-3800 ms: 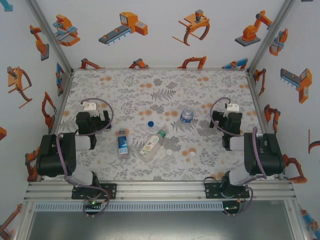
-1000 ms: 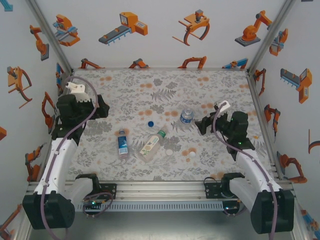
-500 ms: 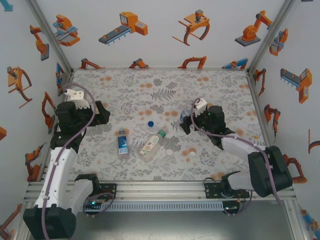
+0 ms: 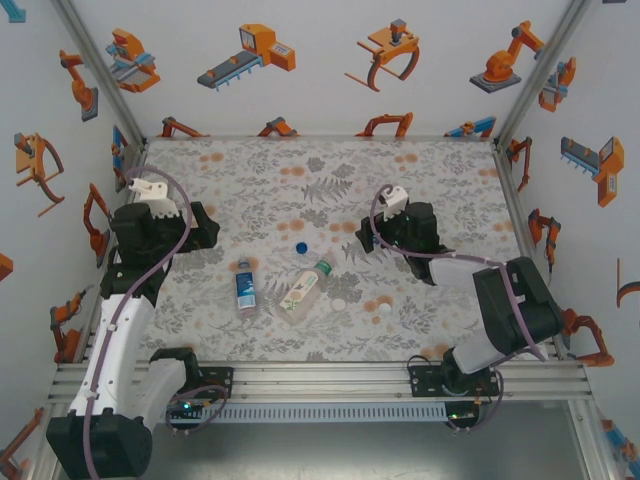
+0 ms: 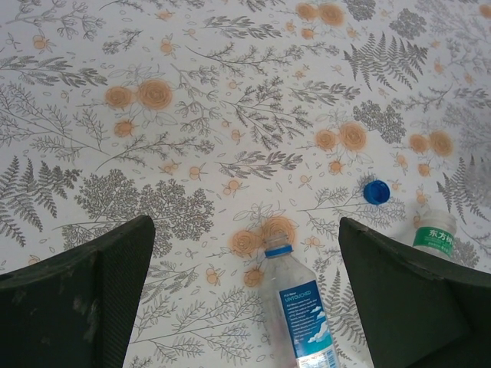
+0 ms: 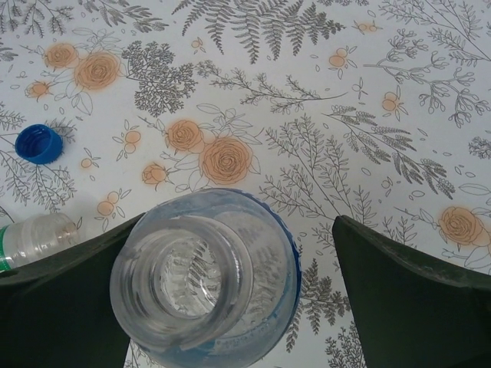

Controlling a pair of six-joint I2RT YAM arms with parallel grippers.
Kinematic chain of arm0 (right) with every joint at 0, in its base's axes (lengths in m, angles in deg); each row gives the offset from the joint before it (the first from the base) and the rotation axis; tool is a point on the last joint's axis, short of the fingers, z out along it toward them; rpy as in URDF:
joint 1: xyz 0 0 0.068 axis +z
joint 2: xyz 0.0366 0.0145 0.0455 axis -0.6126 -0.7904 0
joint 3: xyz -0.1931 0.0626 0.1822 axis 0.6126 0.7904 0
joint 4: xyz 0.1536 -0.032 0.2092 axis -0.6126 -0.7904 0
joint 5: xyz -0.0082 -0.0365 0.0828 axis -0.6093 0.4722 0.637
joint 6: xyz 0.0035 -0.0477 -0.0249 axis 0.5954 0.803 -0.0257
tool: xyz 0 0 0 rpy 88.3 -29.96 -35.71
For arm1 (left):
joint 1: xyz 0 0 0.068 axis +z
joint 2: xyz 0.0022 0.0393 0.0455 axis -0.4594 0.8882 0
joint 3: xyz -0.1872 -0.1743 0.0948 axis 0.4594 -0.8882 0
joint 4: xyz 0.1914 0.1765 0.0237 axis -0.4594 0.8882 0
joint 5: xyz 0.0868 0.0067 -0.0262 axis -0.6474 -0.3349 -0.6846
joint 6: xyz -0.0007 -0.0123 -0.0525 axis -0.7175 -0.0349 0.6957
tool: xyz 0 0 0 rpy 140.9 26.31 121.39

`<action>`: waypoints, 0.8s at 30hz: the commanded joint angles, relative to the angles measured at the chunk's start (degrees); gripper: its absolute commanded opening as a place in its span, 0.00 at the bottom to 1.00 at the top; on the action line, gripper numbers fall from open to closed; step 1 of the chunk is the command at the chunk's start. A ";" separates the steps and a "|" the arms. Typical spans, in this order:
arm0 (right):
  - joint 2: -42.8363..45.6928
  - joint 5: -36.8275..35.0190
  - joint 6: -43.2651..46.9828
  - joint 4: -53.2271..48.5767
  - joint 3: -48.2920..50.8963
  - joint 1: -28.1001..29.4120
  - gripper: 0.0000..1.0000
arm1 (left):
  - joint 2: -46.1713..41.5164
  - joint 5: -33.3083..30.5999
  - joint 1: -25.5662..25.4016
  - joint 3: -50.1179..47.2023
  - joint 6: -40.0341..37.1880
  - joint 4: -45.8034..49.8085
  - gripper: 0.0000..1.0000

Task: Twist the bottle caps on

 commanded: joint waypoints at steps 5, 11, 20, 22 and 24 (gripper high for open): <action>0.92 0.14 -0.75 1.25 -1.40 0.88 0.67 | 0.32 2.29 -0.21 -0.02 0.40 0.52 0.97; 4.58 -0.31 -1.36 -3.63 -2.09 1.15 0.56 | 0.74 2.20 -0.92 0.57 2.67 -1.18 0.97; 13.05 3.45 -5.15 -17.55 -6.58 2.11 0.41 | 1.10 16.61 -2.04 2.46 2.19 -1.52 0.97; 15.00 5.50 -6.43 -21.35 -8.66 2.96 0.38 | 1.83 18.16 -3.56 3.93 1.97 -1.45 0.97; 16.72 7.76 -6.77 -24.14 -10.43 3.92 0.37 | 2.42 19.45 -5.50 5.47 1.15 -1.56 0.97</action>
